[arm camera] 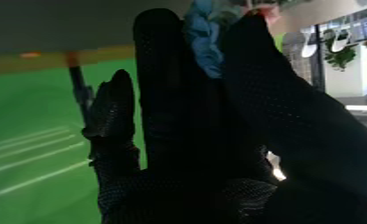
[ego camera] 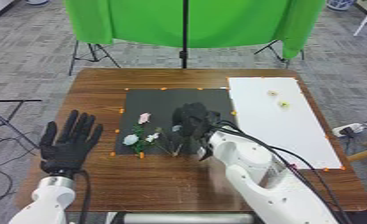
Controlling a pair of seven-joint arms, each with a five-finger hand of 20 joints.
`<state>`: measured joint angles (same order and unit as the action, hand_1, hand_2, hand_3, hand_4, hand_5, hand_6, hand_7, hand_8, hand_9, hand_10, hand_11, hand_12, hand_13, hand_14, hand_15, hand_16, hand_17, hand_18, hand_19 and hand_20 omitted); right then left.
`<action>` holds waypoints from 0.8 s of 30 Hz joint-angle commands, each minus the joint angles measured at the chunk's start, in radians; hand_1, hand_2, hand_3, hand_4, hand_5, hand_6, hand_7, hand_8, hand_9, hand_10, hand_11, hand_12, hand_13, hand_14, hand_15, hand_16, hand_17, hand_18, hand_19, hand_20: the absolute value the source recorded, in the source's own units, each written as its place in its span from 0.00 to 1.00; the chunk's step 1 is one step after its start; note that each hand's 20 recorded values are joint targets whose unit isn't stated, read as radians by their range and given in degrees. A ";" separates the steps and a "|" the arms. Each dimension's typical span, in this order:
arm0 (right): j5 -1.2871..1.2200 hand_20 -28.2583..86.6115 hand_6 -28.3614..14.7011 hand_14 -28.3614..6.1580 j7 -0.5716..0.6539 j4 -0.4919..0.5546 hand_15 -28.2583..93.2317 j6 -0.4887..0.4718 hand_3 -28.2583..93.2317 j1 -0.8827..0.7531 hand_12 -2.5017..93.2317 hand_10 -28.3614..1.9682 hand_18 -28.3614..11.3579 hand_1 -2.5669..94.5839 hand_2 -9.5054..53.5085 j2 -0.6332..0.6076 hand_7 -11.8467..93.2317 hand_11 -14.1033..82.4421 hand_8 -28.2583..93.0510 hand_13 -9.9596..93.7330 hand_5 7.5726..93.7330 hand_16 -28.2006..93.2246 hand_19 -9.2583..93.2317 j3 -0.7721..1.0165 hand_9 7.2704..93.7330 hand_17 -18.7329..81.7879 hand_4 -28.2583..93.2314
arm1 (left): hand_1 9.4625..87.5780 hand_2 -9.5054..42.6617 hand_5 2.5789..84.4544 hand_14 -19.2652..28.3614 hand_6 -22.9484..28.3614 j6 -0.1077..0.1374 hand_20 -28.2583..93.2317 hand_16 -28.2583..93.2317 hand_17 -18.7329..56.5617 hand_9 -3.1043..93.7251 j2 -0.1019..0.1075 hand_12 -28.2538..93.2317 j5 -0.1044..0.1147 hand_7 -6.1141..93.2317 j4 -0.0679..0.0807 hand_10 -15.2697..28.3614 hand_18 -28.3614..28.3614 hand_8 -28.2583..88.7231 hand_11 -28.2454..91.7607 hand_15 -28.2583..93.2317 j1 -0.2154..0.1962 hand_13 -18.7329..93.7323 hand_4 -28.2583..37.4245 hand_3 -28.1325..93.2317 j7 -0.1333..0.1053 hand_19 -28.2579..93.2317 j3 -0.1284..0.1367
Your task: Arrange flowers
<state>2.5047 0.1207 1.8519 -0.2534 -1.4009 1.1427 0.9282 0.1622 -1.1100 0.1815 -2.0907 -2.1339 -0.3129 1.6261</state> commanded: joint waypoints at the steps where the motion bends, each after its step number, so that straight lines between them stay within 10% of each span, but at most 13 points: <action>1: 0.026 0.59 0.69 0.64 0.019 -0.008 0.54 -0.022 0.79 -0.018 0.19 0.56 0.18 0.63 0.00 0.021 0.29 0.31 0.11 0.73 0.67 0.53 0.92 -0.005 0.73 0.48 0.00 | 0.25 0.42 0.55 0.75 0.65 0.027 0.34 0.17 0.15 0.46 0.003 0.32 0.016 0.18 0.001 0.73 0.74 0.17 0.40 0.53 -0.012 0.43 0.00 0.85 0.020 0.53 -0.006; 24: -0.046 0.58 0.62 0.51 0.072 0.035 0.63 -0.032 0.91 -0.069 0.15 0.53 0.17 0.50 0.00 0.047 0.27 0.26 0.12 0.67 0.52 0.38 0.93 0.087 0.54 0.47 0.00 | 0.25 0.42 0.55 0.75 0.65 0.036 0.34 0.16 0.15 0.46 -0.003 0.32 0.019 0.18 0.007 0.74 0.74 0.16 0.40 0.54 -0.001 0.44 0.00 0.86 0.033 0.53 -0.015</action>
<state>2.5059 0.1499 1.8091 -0.3110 -1.4359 1.2023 0.9570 0.1897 -1.1076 0.1925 -2.0882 -2.1215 -0.2935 1.6122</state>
